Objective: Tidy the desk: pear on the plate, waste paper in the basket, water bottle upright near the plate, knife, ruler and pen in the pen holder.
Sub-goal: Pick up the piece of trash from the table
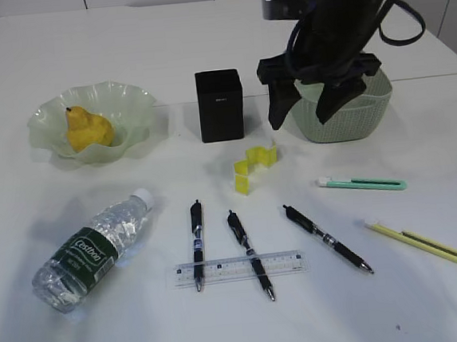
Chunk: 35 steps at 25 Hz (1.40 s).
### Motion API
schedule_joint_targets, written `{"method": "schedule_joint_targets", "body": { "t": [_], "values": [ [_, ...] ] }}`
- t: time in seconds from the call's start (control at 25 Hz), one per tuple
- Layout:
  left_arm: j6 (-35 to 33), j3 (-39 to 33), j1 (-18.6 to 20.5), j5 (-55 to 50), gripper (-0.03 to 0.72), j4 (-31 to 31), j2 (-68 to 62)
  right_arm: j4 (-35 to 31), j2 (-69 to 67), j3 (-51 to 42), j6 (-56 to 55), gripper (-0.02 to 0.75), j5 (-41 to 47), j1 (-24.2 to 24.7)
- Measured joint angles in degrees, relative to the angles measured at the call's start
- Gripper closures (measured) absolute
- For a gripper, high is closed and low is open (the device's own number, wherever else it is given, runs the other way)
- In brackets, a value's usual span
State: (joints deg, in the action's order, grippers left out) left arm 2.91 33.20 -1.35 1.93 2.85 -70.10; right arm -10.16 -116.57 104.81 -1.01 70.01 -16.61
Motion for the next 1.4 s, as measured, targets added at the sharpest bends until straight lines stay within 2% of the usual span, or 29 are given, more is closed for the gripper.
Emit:
{"method": "schedule_joint_targets", "body": {
  "t": [0.28, 1.04, 1.4],
  "values": [
    [0.1, 0.0, 0.0, 0.0, 0.412, 0.0, 0.0, -1.02, -5.65, 5.51, -0.09, 0.162, 0.0, 0.0],
    [0.1, 0.0, 0.0, 0.0, 0.412, 0.0, 0.03, -0.79, -10.88, 6.6, 6.86, 0.162, -1.74, 0.0],
    [0.1, 0.0, 0.0, -0.87, 0.412, 0.0, 0.03, -0.48, -14.18, 15.11, 7.44, 0.162, 0.03, 0.0]
  ]
}}
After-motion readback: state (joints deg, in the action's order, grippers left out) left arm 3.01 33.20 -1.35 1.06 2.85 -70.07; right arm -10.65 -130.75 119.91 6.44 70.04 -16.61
